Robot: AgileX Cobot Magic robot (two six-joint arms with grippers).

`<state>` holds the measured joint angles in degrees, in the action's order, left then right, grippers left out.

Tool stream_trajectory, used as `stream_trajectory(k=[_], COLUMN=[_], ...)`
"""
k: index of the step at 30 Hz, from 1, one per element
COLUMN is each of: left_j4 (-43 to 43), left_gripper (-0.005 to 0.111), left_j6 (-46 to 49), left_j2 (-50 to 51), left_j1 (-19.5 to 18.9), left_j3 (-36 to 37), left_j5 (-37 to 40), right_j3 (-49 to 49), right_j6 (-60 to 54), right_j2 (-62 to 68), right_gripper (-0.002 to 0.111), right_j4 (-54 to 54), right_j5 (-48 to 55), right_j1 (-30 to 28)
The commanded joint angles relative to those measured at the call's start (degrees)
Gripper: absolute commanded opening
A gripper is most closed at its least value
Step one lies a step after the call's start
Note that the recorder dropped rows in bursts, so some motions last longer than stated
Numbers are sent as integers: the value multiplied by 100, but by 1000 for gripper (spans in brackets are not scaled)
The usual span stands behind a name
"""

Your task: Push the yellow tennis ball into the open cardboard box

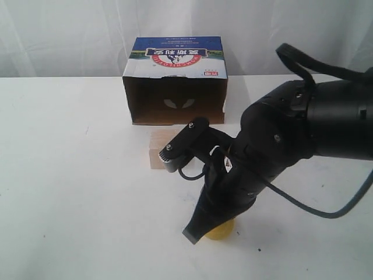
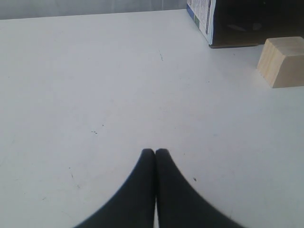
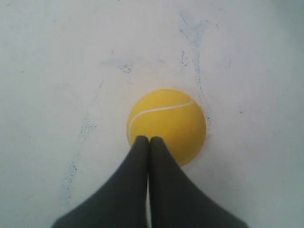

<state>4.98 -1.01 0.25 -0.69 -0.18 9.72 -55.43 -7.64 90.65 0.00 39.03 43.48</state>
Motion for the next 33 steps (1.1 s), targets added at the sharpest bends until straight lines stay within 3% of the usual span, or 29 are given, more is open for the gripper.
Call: stream_trajectory(k=[1,20,33], left_j4=[14,14,14], left_gripper=[0,0,0], left_j6=[-21,-21,-21], left_j2=[-25,-25,-25], left_j1=[-29,-29,-29], left_j3=[18,18,18], left_j5=[-25,-25,-25], right_j3=[16,16,-21], right_j6=[31,211,211], right_j2=[121,445,768], right_gripper=[0,0,0], right_j4=[-36,-509,-787], right_j5=[51,122,-724], right_j1=[0,-296,-523])
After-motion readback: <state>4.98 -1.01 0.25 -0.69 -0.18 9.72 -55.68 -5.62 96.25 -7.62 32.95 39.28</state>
